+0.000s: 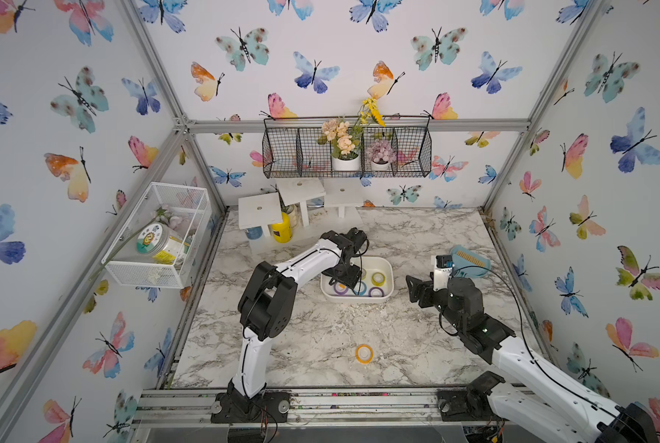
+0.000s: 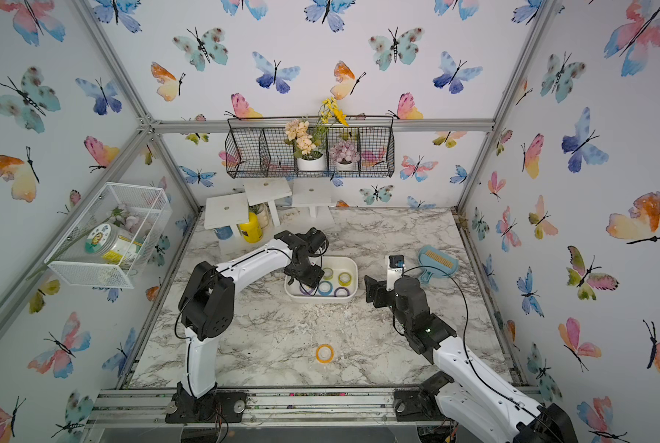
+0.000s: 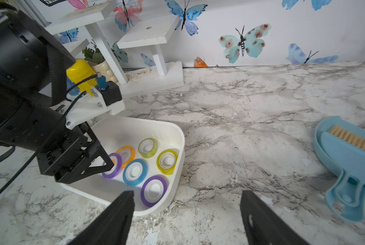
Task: Put the transparent tape into the storage box
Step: Pick up the tape at the center of the board.
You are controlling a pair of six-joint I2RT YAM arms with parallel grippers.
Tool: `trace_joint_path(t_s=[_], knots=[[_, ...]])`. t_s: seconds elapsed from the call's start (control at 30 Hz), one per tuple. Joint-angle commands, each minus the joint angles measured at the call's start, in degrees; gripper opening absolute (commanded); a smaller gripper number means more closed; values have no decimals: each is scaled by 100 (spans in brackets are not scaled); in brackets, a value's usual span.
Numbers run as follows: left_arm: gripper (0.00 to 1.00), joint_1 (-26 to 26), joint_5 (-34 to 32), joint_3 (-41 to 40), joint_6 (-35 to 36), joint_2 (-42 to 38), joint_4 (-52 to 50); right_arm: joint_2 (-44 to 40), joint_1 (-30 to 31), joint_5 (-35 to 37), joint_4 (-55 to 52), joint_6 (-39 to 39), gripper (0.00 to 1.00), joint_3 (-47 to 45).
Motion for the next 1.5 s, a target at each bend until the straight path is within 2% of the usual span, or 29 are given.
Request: trace_joint_path(t_s=[0.0, 0.17, 0.23, 0.33, 0.5, 0.73, 0.8, 0.97, 1.1, 1.3, 1.47], knots=[[83, 5, 48, -106, -192, -1028, 323, 270, -13, -925, -729, 191, 81, 457], [94, 31, -25, -1114, -488, -2200, 1116, 843, 34, -1975, -1654, 379, 80, 1065], [99, 51, -134, -1854, -656, -2808, 1578, 945, 87, -2299, -1927, 431, 79, 1206], [99, 162, -188, -2983, -926, -3735, 2264, 1012, 226, -2493, -2287, 534, 79, 1313], [99, 363, -288, -4546, -1279, -5134, 3076, 1189, 644, -2198, -2706, 682, 79, 1322], [99, 457, -747, -5971, -1373, -6304, 3613, 2173, 2032, -1148, -3292, 979, 78, 1599], [99, 462, -670, -6394, -1327, -6570, 4070, 2436, 2395, -949, -3449, 1105, 78, 1737], [99, 468, -969, -7184, -1245, -6932, 4773, 3125, 3133, -573, -3813, 1418, 78, 2110], [99, 497, -665, -7616, -1125, -7094, 5355, 3714, 3615, -405, -3911, 1609, 78, 2450], [99, 497, -577, -7785, -1186, -7163, 5401, 4429, 3921, -203, -4065, 1743, 80, 2893], [99, 496, -616, -7763, -1186, -7141, 5406, 4679, 3989, -69, -4167, 1795, 82, 3015]])
